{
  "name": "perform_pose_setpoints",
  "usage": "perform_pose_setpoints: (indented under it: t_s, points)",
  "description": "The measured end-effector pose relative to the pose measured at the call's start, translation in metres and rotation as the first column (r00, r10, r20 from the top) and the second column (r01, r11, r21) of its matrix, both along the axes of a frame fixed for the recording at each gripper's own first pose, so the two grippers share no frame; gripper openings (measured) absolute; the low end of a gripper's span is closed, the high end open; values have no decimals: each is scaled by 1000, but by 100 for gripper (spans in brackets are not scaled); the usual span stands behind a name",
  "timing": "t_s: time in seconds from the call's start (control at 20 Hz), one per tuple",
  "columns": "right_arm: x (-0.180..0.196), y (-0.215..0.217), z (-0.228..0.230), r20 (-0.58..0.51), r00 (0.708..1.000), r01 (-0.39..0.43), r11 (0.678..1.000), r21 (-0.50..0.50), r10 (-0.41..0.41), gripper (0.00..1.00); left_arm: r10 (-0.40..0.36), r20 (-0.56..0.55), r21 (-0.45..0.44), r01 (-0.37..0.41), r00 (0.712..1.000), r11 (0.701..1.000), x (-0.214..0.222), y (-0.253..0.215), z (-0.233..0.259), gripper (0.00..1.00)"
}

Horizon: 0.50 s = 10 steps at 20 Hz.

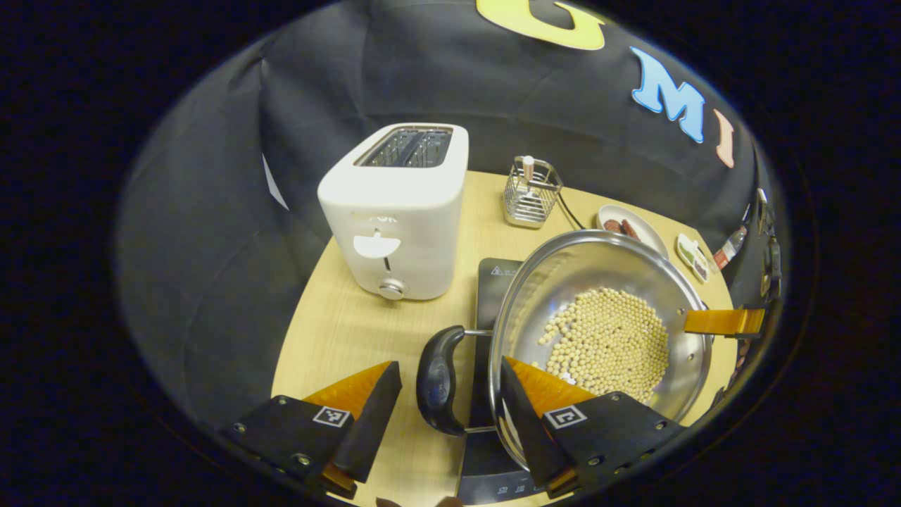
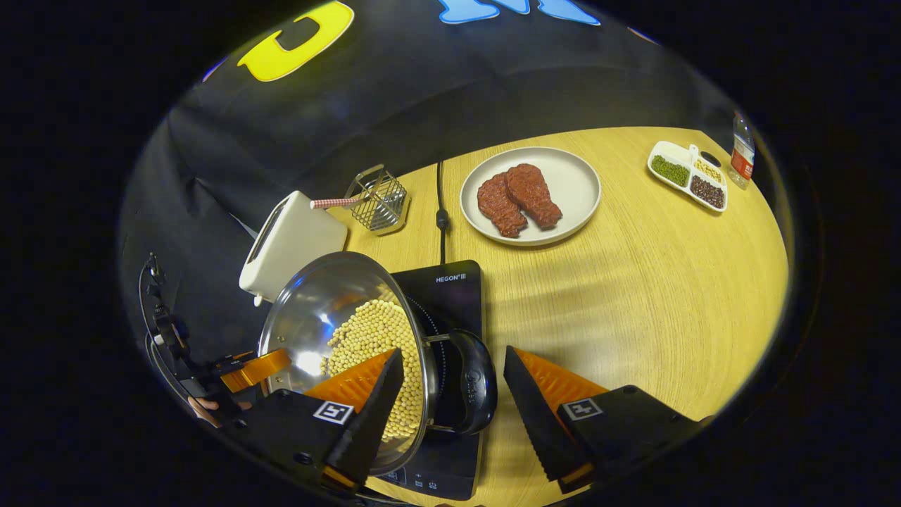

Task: First push the handle of the pot to place it horizontally, then grasp the pot with both hands and set it on the induction cooktop.

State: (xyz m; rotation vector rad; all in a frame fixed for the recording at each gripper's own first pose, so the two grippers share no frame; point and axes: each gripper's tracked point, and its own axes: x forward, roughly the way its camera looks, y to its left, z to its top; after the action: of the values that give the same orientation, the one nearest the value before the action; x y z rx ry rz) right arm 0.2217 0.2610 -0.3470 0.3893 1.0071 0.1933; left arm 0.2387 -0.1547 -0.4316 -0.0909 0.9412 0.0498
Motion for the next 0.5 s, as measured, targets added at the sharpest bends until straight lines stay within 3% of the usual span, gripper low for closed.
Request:
perform_pose_setpoints:
  t_s: [0.15, 0.35, 0.5]
  points:
    - [-9, -15, 12, 51, 998, -22, 998, -50, 25, 98, 13, 20, 37, -14, 1000, 999, -9, 1, 20, 84]
    - [-32, -44, 44, 165, 984, -32, 986, -164, 59, 98, 3, 135, 143, -23, 991, 989, -18, 0, 76, 84]
    - [-57, -72, 76, 267, 960, -15, 968, -249, 83, 98, -6, 261, 171, -40, 965, 984, -32, -16, 129, 84]
